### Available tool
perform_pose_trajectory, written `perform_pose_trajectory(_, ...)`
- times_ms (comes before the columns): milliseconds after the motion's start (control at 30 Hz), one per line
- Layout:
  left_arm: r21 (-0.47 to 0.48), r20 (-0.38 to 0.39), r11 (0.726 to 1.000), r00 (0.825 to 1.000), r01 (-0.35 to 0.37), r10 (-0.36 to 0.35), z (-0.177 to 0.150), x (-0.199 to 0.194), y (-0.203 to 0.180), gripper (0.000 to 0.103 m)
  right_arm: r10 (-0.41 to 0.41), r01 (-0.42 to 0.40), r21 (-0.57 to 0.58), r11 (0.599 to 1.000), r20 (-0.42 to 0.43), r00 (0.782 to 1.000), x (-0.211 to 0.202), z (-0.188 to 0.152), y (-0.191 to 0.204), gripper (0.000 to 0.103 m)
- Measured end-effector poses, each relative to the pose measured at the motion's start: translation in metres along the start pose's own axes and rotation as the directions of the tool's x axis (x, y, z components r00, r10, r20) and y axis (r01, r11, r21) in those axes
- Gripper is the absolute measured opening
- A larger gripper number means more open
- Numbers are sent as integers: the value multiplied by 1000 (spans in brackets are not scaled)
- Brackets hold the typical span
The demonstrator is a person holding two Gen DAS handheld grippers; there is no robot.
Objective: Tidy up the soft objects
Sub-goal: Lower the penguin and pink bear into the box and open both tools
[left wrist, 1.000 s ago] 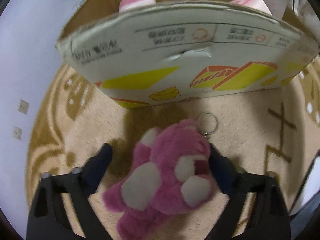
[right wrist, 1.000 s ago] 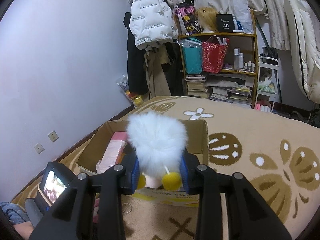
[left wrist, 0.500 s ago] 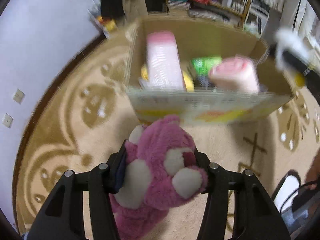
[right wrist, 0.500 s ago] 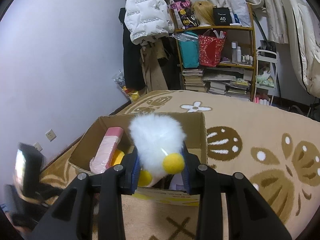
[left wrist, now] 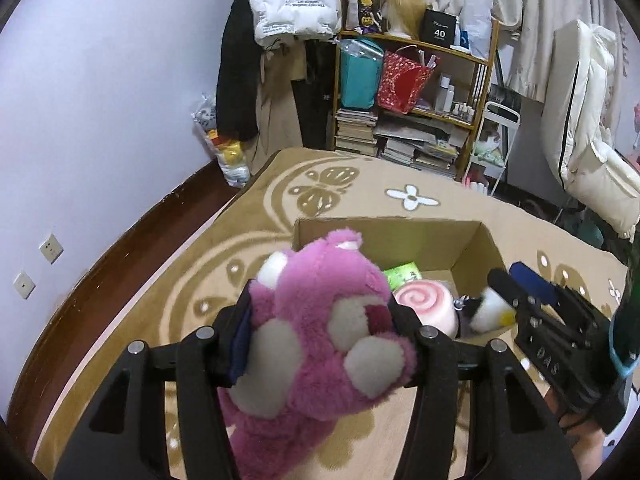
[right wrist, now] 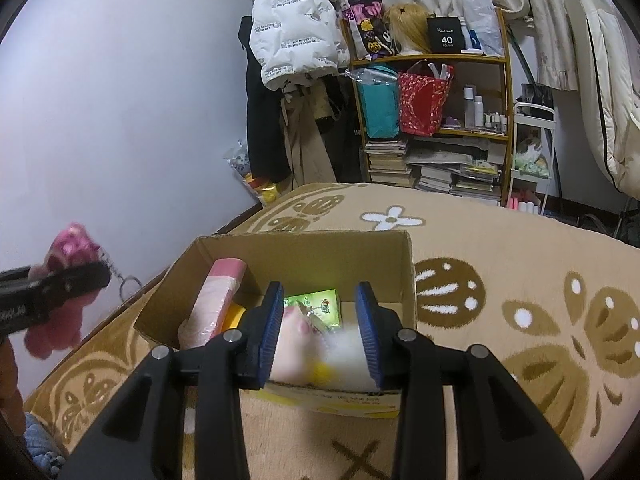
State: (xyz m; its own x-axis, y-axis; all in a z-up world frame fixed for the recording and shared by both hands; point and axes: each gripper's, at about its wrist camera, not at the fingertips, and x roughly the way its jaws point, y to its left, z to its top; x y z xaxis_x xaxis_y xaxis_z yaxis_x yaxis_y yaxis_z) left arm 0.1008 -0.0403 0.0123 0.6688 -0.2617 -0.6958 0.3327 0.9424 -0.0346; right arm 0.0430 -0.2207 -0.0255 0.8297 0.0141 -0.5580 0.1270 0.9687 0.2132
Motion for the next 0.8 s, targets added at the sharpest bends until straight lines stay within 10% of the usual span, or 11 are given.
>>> perform_pose_trajectory(567, 73, 13, 996, 999, -47, 46, 7, 44, -35, 62, -21, 21, 2, 1000, 30, 999, -4, 2, -1, 69)
perform_pose_trajectory(800, 1, 11, 999, 999, -36, 36, 3, 47, -16, 88, -28, 28, 17, 999, 31, 999, -5, 2, -5, 84)
